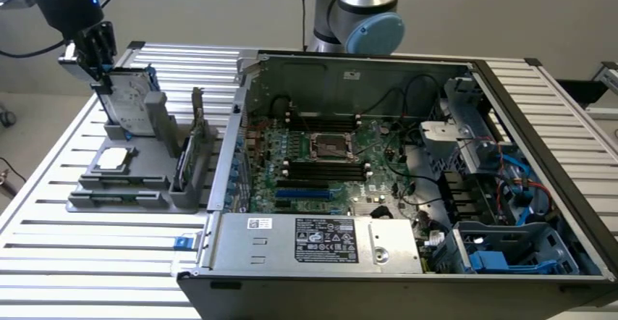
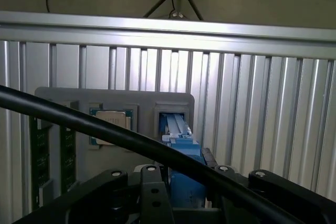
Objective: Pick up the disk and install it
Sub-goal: 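Pick up the disk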
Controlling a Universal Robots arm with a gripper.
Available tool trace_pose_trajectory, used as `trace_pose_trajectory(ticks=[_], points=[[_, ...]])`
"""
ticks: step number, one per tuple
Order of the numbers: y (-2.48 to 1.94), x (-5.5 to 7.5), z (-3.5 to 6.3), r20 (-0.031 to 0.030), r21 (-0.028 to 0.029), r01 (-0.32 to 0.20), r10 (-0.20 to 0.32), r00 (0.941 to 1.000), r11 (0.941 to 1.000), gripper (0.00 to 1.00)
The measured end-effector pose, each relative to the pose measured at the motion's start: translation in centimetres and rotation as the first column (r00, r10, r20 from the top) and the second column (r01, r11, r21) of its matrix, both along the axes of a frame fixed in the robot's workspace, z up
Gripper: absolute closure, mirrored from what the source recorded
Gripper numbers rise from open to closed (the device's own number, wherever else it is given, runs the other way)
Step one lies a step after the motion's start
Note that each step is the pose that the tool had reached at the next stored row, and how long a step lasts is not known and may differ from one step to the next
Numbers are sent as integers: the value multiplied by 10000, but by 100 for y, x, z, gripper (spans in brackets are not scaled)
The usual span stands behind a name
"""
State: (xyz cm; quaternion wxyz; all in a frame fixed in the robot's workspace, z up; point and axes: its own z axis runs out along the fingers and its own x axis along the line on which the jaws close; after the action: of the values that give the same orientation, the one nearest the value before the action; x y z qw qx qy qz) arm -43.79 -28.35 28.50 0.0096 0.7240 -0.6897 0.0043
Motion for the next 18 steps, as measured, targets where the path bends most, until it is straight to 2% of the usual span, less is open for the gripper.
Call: trace_pose_trajectory(ticks=[3,6,12,18], points=[[-4,1,-2,3,2,23,-23,10000,10000,62],[-15,0,-1,0,4,52,-52,10000,10000,67],[-42,-1,-1,0,6,120,-120,9999,9999,67],[-47,-1,-1,1,8,148,-148,9999,9999,67]])
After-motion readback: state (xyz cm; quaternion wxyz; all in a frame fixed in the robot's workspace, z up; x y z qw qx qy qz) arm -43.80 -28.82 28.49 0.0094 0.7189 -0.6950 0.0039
